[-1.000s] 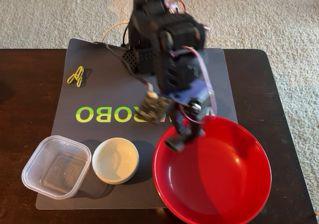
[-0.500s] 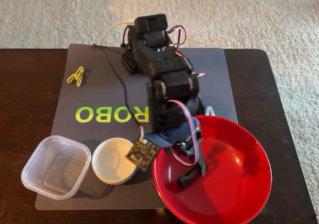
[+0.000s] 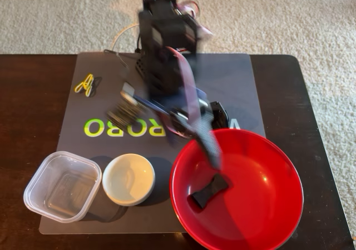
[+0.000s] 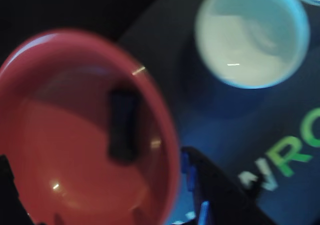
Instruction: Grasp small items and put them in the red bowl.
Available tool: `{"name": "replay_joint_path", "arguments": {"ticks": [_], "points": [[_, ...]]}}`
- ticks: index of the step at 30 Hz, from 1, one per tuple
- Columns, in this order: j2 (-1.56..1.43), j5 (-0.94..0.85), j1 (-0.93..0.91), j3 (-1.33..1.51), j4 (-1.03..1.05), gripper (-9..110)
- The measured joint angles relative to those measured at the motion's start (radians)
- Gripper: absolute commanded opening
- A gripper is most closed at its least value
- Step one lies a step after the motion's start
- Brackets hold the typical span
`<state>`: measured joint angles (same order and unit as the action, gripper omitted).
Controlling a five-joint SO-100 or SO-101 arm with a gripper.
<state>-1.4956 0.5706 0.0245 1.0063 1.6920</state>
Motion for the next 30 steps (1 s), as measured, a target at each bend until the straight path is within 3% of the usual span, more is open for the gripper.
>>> {"name": "replay_joint_path", "arguments": {"ticks": [9,17,30], "points": [[-0.121,0.15,-0.318,0.655,-0.293,43],[0.086,0.175,-0.38,0.663,-0.423,41],[0.336,0.133,-0.371,0.479,-0.44,21]]}}
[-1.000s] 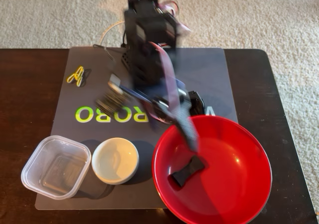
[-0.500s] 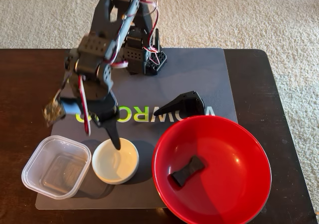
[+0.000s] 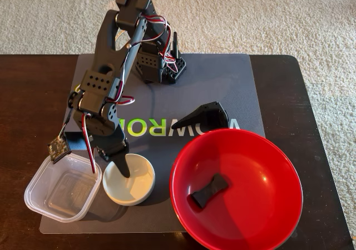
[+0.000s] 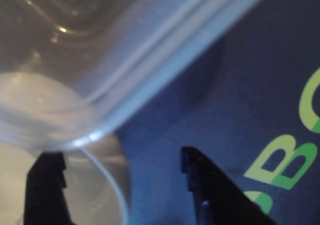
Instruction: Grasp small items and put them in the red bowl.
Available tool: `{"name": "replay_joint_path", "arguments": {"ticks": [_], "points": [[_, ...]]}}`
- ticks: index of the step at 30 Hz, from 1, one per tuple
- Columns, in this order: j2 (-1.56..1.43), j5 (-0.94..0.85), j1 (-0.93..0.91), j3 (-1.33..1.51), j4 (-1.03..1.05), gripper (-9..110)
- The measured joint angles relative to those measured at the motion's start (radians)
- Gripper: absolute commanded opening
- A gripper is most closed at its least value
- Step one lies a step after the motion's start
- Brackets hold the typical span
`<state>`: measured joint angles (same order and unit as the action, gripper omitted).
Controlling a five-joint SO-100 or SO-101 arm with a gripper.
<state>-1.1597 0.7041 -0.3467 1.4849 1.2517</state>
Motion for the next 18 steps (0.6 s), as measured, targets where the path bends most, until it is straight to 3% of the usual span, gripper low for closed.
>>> {"name": "replay_joint_path", "arguments": {"ticks": [5,18], "points": [[0.052,-0.02,0.008,-0.054,-0.009,0],[-0.048,0.008,0.012,0.012,-0.011,0]]}}
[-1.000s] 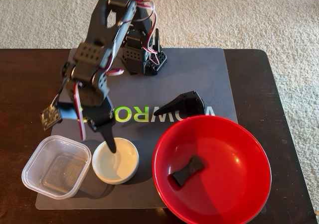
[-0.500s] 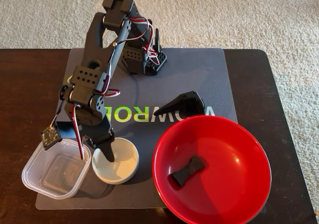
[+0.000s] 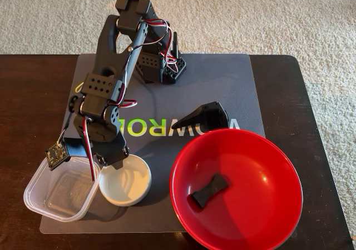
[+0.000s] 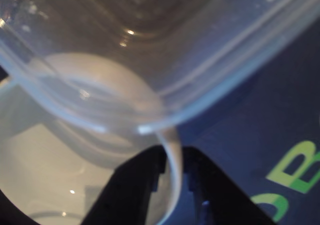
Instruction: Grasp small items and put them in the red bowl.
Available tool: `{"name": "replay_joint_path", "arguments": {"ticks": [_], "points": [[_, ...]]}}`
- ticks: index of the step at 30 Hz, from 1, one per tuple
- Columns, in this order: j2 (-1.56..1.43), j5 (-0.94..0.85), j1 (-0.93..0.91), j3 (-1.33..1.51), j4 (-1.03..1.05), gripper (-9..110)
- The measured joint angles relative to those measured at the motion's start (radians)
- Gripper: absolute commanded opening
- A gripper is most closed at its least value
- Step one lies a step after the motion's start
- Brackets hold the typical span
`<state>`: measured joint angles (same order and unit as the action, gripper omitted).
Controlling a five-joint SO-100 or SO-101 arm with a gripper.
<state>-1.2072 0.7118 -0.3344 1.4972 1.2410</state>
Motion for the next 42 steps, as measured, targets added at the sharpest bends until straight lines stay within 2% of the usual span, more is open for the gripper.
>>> {"name": "replay_joint_path", "arguments": {"ticks": [10,15,22,32,36,42], "points": [[-0.42,0.081,0.063,0.229,0.015,0],[-0.624,0.081,0.12,0.235,0.015,0],[-0.698,0.054,0.308,0.107,0.017,0],[-0.316,-0.04,0.664,-0.244,0.017,0],[-0.141,-0.094,0.735,-0.282,0.017,0],[0.049,-0.121,0.746,-0.298,0.015,0]]}}
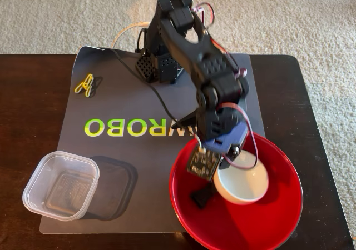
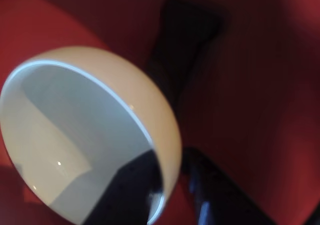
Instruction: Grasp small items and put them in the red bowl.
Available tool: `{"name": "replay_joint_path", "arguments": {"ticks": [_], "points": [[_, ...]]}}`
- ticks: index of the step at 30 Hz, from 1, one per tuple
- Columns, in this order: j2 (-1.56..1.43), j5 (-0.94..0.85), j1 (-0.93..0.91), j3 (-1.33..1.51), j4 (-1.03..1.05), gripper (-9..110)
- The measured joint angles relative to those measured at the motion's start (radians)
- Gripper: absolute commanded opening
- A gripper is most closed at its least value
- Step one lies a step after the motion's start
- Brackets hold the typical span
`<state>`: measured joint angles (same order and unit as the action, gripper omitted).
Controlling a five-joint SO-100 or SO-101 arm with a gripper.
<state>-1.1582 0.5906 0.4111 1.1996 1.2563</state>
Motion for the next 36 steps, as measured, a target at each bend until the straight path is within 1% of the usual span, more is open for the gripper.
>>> {"name": "replay_joint_path", "arguments": {"ticks": [5,6,10,11,12,13,17,21,23,26,29,30,32,36], "points": [[0.092,0.0,-0.037,-0.041,-0.005,1],[0.098,0.0,-0.046,-0.044,-0.006,4],[0.092,0.0,-0.066,-0.041,-0.017,32],[0.072,0.002,-0.071,-0.023,-0.009,42],[0.048,0.002,-0.078,-0.002,-0.009,47],[0.026,0.0,-0.083,0.011,-0.009,49],[-0.112,-0.021,-0.123,0.023,0.006,50],[-0.29,-0.089,-0.21,0.028,0.069,50],[-0.362,-0.124,-0.291,0.028,0.104,50],[-0.41,-0.138,-0.466,0.063,0.147,50],[-0.396,-0.114,-0.672,0.141,0.153,46],[-0.371,-0.101,-0.742,0.152,0.147,44],[-0.278,-0.083,-0.859,0.149,0.141,44],[-0.055,-0.077,-0.945,0.044,0.141,44]]}}
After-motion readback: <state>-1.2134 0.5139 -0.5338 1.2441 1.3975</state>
